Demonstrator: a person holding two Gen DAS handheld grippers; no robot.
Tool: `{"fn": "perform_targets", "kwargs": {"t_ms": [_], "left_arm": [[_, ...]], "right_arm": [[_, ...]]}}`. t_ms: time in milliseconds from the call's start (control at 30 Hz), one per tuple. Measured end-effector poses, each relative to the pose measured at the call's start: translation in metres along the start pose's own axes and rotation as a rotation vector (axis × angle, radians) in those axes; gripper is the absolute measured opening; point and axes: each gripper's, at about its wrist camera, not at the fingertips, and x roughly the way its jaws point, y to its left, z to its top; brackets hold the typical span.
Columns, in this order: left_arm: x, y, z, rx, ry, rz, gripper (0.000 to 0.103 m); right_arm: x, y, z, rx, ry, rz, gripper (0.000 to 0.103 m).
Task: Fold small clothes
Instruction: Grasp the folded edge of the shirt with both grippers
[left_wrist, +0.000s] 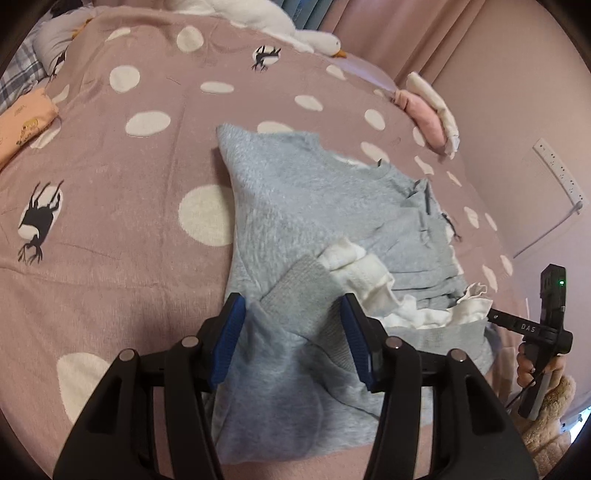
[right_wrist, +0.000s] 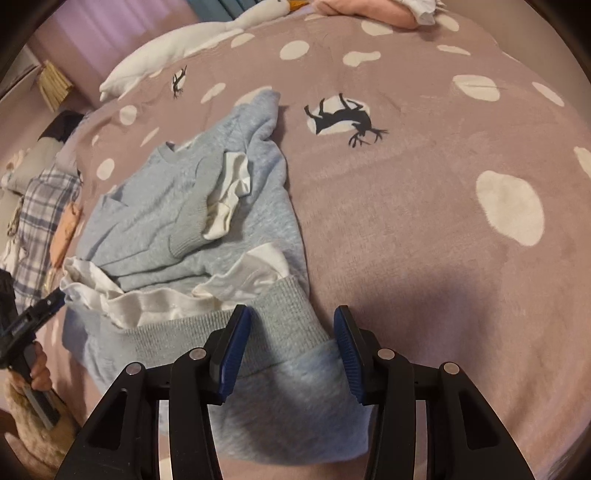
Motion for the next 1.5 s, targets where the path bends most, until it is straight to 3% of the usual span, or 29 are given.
{"fn": "perform_targets", "kwargs": {"t_ms": [67, 100, 133, 200, 233, 333, 467, 633, 933, 1500], "left_arm": [[0.004, 0.001, 0.000, 0.006, 0.011, 0.020, 0.053], [0.006, 0.000, 0.001, 0.011, 0.012, 0.026, 0.053], [0.007, 0.000, 0.001, 0.014, 0.013, 0.030, 0.053], [0.009, -0.001, 0.000, 0.017, 0.011, 0.035, 0.051], [0.010, -0.001, 0.000, 0.021, 0.005, 0.043, 0.046], [0.011, -0.005, -0.003, 0.044, 0.008, 0.098, 0.029], [-0.002, -0.010, -0.006, 0.038, -0.016, 0.123, 0.022], [-0.032, -0.008, -0.011, -0.044, -0.069, 0.050, 0.016], [-0.084, -0.012, -0.002, -0.108, -0.201, -0.066, 0.015], [-0.110, -0.016, 0.046, -0.141, -0.349, -0.086, 0.015]], "right_arm": [[-0.003, 0.003, -0.002, -0.017, -0.013, -0.010, 0.046], [-0.006, 0.005, -0.003, -0.026, -0.028, -0.017, 0.041], [-0.009, 0.007, -0.004, -0.033, -0.043, -0.026, 0.027], [-0.016, 0.010, -0.005, -0.048, -0.073, -0.040, 0.018], [-0.020, 0.011, -0.006, -0.047, -0.084, -0.026, 0.015], [-0.036, 0.015, -0.009, -0.045, -0.137, -0.052, 0.014], [-0.059, 0.010, -0.012, -0.006, -0.201, -0.037, 0.014], [-0.080, 0.007, -0.020, 0.027, -0.267, -0.012, 0.014], [-0.096, 0.023, -0.011, 0.018, -0.360, 0.019, 0.014], [-0.114, 0.063, 0.046, -0.066, -0.520, -0.001, 0.014]]}}
